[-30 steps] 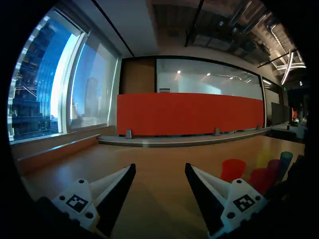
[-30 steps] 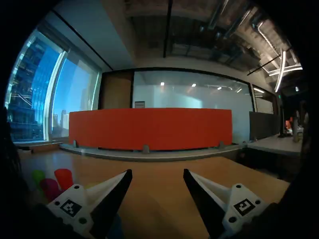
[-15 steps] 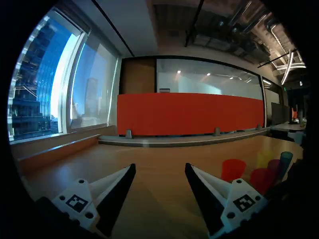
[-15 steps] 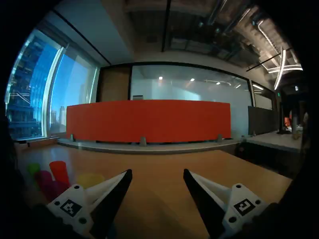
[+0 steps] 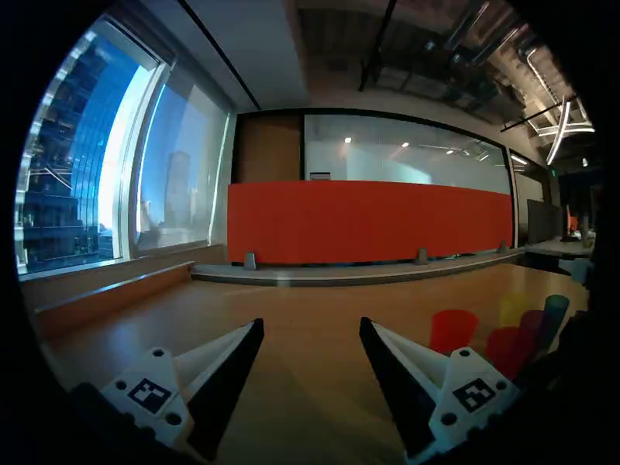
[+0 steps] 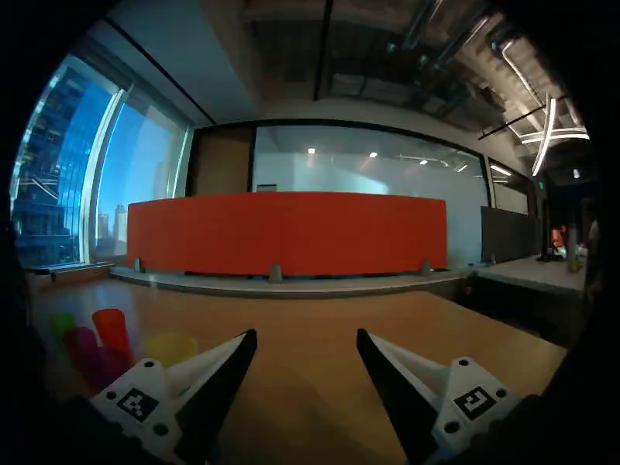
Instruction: Pour water
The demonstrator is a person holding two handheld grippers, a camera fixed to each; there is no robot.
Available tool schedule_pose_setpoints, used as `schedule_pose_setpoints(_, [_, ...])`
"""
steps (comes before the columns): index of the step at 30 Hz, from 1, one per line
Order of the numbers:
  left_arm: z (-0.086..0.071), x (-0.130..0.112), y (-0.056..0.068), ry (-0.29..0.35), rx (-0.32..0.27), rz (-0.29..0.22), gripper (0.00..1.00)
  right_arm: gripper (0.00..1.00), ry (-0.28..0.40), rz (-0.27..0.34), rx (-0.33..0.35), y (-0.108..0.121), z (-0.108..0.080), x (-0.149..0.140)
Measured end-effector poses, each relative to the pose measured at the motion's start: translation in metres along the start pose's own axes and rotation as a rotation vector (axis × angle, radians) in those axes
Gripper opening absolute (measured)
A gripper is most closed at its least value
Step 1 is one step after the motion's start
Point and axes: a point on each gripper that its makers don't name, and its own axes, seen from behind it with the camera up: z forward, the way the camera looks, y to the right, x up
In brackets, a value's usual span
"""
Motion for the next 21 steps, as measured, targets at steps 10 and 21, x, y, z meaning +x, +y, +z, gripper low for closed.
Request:
schedule_pose_setpoints(10, [-0.0003,-0.0003,0.0003,0.000,0.000,0.000,0.92,0.99,0.000,0.000,0.006,-0.0009,-0.0004,-0.0002])
schedule_pose_setpoints(21, [-0.0002,-0.0003,0.0003,0.000,0.000,0.000,0.92,0.99,-0.003,0.002,0.007,-0.0012,0.0007,-0.0010])
